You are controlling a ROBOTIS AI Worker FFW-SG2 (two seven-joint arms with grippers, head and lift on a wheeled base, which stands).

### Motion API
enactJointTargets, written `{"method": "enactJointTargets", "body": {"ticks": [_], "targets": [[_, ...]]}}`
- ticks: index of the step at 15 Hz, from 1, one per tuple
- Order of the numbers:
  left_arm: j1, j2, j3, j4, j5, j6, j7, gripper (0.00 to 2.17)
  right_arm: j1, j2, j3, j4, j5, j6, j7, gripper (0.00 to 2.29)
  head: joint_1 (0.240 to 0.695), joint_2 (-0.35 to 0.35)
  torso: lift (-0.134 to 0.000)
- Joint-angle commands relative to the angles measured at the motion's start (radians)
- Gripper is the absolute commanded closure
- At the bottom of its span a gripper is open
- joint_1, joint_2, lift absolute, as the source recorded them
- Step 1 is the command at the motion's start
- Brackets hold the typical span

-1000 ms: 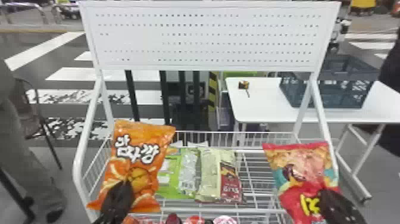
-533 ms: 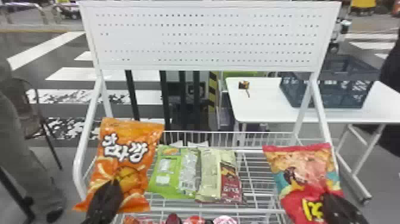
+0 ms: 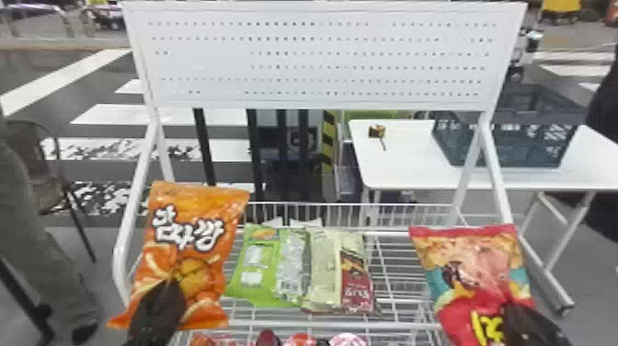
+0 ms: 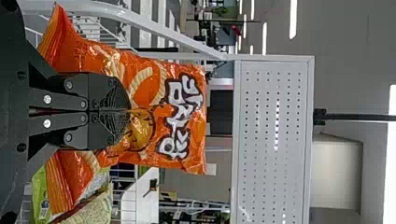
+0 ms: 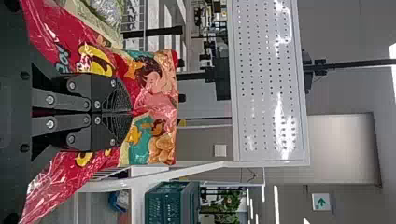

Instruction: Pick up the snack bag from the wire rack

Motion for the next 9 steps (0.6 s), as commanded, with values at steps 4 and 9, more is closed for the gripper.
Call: {"method": "enactJointTargets", "body": {"ticks": [4, 9], "targets": [[0.001, -0.002, -0.008, 0.001, 0.002, -0.001, 0.000, 2.06, 0.005, 0.001, -0.001, -0.002, 0.000, 0.000, 0.000, 2.07, 0.499, 0.000, 0.000], [0.003, -0.002, -0.014, 0.000, 0.000, -0.001, 0.000, 2.06, 0.007, 0.001, -0.004, -0.002, -0.014, -0.003, 0.002, 2.07, 0.499, 0.000, 0.000]]}}
